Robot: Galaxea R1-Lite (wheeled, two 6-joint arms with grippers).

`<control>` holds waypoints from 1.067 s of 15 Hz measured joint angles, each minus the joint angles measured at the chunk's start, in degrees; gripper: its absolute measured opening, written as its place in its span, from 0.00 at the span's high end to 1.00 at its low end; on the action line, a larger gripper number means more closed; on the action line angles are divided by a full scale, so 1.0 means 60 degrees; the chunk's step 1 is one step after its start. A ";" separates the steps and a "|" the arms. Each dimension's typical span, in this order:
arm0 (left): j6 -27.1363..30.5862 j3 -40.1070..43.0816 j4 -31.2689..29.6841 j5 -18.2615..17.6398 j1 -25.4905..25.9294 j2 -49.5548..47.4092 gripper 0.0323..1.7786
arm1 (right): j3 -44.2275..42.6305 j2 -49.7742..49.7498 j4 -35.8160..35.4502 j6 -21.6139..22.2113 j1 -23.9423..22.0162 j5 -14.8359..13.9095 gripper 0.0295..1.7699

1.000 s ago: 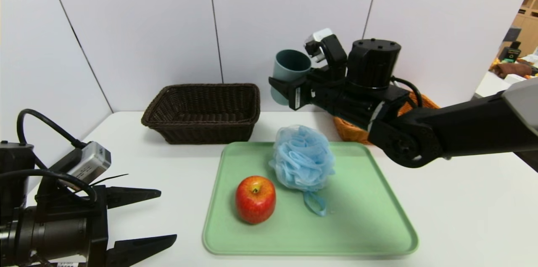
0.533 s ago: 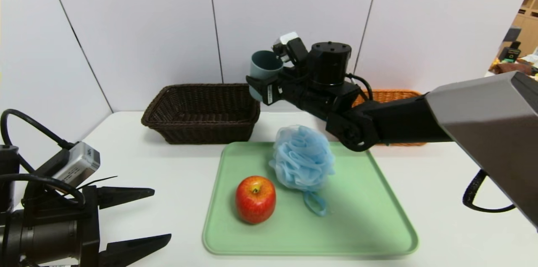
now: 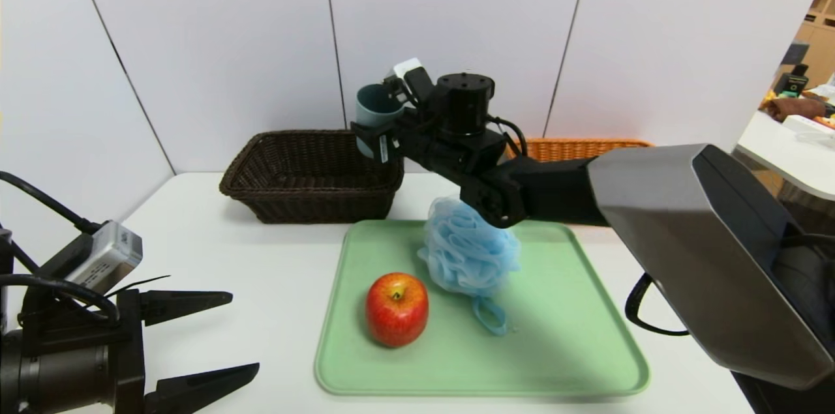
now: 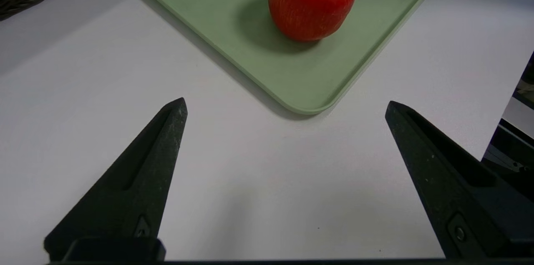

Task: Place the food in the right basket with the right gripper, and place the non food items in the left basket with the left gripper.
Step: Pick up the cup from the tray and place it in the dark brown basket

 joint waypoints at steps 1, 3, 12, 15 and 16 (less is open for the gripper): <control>0.0000 0.0008 0.0002 -0.0004 0.0016 -0.0016 0.05 | -0.0075 0.0118 0.0079 -0.0004 0.0047 0.0059 0.37; -0.0004 0.0014 0.0000 0.0000 0.0069 -0.0026 0.05 | -0.0134 0.0303 0.0171 -0.0004 0.0120 0.0120 0.37; -0.0018 0.0083 -0.0016 0.0004 0.0091 -0.0045 0.05 | -0.0156 0.0506 0.0345 -0.0004 0.0193 0.0317 0.37; -0.0018 0.0083 -0.0016 0.0000 0.0114 -0.0049 0.05 | -0.0156 0.0471 0.0514 -0.0004 0.0207 0.0313 0.37; -0.0018 0.0083 -0.0022 0.0000 0.0124 -0.0049 0.05 | -0.0156 0.0463 0.0500 -0.0004 0.0207 0.0313 0.37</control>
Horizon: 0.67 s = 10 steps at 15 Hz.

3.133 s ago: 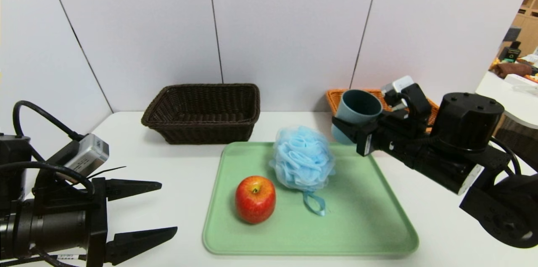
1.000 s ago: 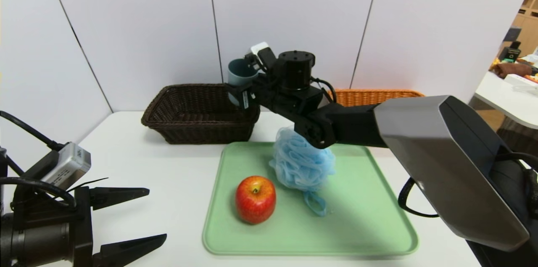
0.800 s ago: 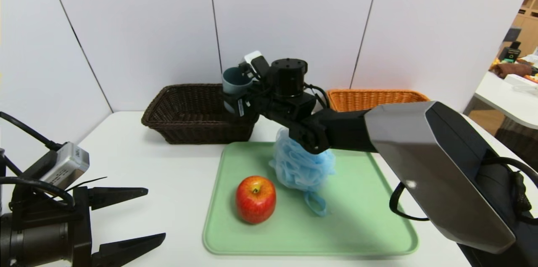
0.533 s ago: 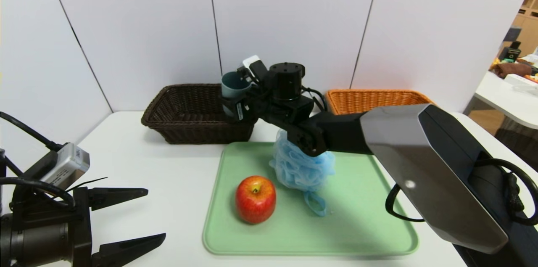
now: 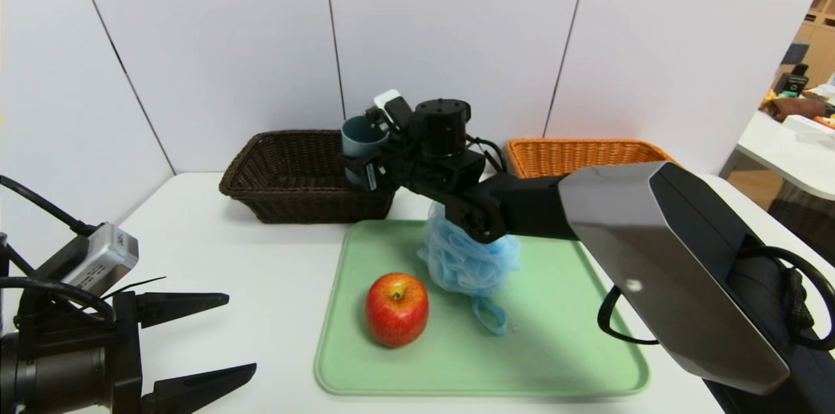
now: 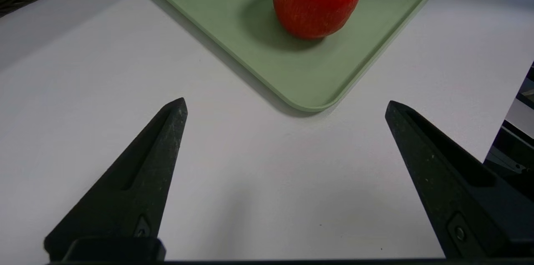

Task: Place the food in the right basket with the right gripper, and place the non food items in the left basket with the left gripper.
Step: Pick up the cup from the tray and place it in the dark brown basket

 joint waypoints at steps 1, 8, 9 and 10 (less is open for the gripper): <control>0.0000 0.0000 0.0000 0.0000 0.0008 0.0000 0.05 | 0.0000 -0.0008 0.0002 -0.0004 0.0000 -0.0004 0.37; 0.0000 -0.0028 -0.0018 0.0000 0.0016 0.0004 0.05 | -0.0065 -0.0018 0.0093 -0.0004 0.0000 0.0110 0.35; 0.0000 -0.0028 -0.0018 -0.0004 0.0026 0.0004 0.05 | -0.0071 -0.0022 0.0093 -0.0004 -0.0010 0.0106 0.31; 0.0000 -0.0028 -0.0022 -0.0004 0.0026 0.0004 0.05 | -0.0075 -0.0022 0.0039 0.0000 -0.0014 0.0114 0.28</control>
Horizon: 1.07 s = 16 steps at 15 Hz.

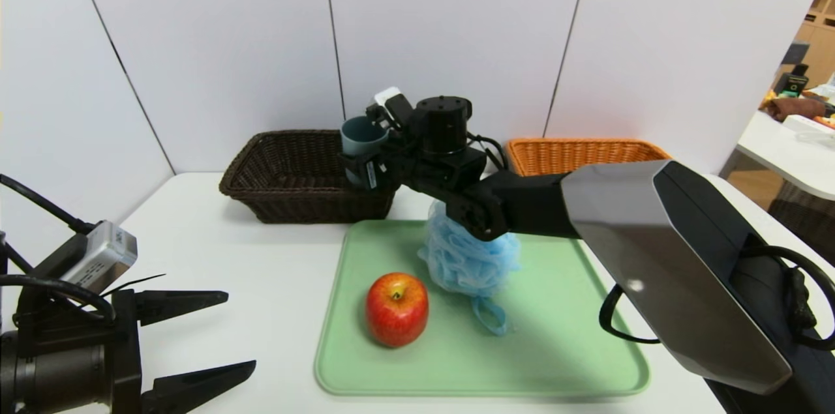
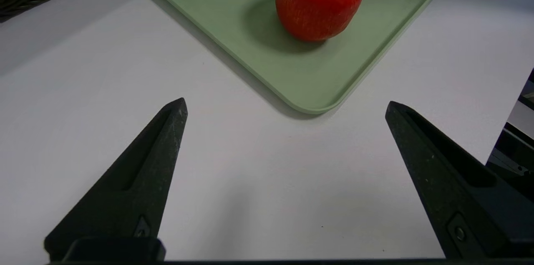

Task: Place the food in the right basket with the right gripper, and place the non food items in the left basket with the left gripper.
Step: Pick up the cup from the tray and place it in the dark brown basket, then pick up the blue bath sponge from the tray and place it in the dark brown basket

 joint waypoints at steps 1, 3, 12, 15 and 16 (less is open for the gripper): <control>0.0004 -0.0004 -0.0008 0.0004 0.0000 0.0000 0.05 | 0.0000 -0.0004 -0.0014 0.0000 0.0004 0.0000 0.25; 0.0000 -0.0028 -0.0010 0.0008 0.0000 0.0004 0.05 | 0.0000 -0.0006 -0.0004 0.0000 -0.0008 0.0010 0.20; -0.0033 -0.0095 -0.0037 0.0004 0.0004 -0.0047 0.05 | 0.0022 -0.0528 0.0161 0.0014 -0.0156 -0.0087 0.09; -0.0284 -0.0169 -0.0028 0.0254 0.0024 -0.0307 0.05 | 0.0047 -0.1030 0.0947 0.0033 -0.0412 -0.0226 0.07; -0.0459 -0.0234 -0.0028 0.0378 0.0024 -0.0400 0.05 | 0.0069 -0.1237 0.1264 0.0098 -0.0522 -0.0335 0.07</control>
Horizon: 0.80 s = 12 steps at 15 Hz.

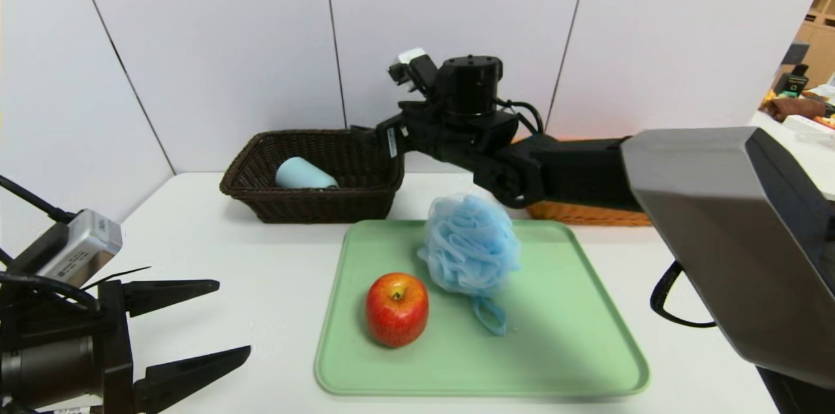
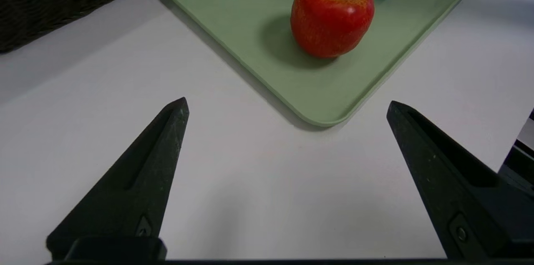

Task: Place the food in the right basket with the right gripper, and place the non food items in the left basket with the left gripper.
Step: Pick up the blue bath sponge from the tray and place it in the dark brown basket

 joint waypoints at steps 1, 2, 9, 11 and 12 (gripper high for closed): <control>-0.0093 -0.0069 0.0000 0.0030 0.0004 -0.0069 0.05 | 0.0018 -0.0209 0.0329 0.0106 -0.0098 -0.0118 0.06; -0.0102 -0.0112 0.0000 0.0041 0.0008 -0.0110 0.05 | 0.0037 -0.0435 0.0679 0.0154 -0.0185 -0.0234 0.06; -0.0142 -0.0179 -0.0012 0.0104 0.0018 -0.0215 0.05 | 0.1209 -0.2755 0.3434 0.0878 -0.0801 -0.0638 0.04; -0.0126 -0.0171 -0.0008 0.0106 0.0022 -0.0238 0.05 | 0.2345 -0.3604 0.3558 0.0914 -0.0855 -0.0790 0.04; -0.0126 -0.0161 -0.0004 0.0110 0.0022 -0.0244 0.05 | 0.2997 -0.4059 0.3590 0.0931 -0.0878 -0.0857 0.04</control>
